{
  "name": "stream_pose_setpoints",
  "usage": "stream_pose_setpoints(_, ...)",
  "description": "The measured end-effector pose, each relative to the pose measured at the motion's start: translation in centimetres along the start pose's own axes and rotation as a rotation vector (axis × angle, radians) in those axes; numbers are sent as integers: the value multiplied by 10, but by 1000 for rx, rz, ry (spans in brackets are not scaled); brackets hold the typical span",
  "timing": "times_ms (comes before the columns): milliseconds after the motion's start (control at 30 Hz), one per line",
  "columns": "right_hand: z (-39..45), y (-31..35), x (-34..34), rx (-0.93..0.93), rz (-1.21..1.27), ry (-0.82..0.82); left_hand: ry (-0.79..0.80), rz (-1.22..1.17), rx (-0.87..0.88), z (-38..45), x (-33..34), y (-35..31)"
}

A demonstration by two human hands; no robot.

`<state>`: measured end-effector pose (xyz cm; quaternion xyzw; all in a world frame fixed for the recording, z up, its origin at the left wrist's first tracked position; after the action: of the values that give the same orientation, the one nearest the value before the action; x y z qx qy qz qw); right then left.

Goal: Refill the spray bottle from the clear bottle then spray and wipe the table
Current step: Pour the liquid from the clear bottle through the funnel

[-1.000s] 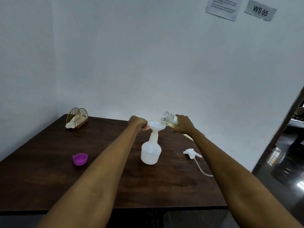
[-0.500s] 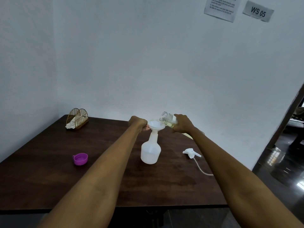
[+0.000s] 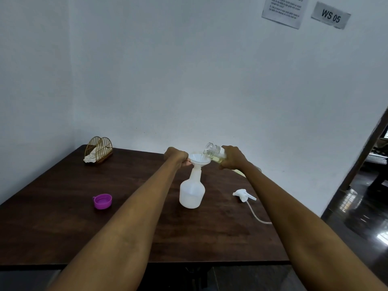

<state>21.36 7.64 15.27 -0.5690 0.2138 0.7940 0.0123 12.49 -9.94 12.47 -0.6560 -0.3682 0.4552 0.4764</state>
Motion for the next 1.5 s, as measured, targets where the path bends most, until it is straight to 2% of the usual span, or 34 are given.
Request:
stream_pose_setpoints(933,-2,4,-2,-1,-9,9,-26,35,33,-6,0,1)
stream_pose_setpoints(1500,-4,8,-5,6,-6,19,-32,15,-4,-7,-2,-1)
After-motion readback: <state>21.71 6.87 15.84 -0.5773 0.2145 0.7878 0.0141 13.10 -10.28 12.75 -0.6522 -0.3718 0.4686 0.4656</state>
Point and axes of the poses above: each hand's wrist, its own z-axis towards the middle knuckle, its own x-axis out of the palm, y = z × x, the point moved 2 cm from there along z, towards the middle knuckle, and after that the axes turned 11 degrees about z, right-handed, at the moved point
